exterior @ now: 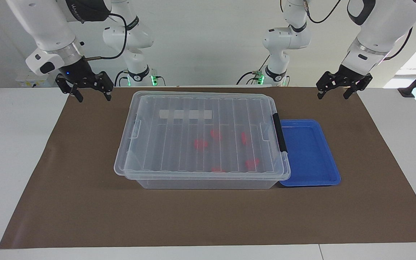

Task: Place red block in blue tray from box
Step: 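Reach the right gripper to the clear lid's edge nearest it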

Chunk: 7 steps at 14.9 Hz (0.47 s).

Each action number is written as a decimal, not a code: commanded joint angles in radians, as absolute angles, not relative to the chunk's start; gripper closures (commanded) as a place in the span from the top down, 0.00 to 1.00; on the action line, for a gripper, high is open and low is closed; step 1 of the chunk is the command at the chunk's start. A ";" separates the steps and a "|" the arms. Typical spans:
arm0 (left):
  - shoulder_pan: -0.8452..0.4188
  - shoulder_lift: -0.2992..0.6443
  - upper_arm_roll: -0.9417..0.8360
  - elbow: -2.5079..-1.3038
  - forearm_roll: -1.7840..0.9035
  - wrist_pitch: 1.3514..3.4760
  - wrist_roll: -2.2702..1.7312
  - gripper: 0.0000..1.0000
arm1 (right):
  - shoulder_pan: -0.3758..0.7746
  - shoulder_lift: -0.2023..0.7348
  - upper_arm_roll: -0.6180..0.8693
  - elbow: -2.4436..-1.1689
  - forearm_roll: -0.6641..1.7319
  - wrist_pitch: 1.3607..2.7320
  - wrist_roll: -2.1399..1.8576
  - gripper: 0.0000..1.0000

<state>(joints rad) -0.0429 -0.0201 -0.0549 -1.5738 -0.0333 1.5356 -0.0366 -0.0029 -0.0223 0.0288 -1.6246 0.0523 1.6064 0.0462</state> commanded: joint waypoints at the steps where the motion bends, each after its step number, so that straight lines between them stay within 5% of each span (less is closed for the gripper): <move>1: -0.034 -0.037 -0.057 -1.589 -0.044 1.526 -0.028 1.00 | -0.011 0.030 0.064 -1.609 0.046 1.644 0.086 1.00; 7: -0.034 -0.037 -0.057 -1.589 -0.044 1.526 -0.028 1.00 | -0.012 0.135 0.123 -1.624 0.002 1.750 0.239 1.00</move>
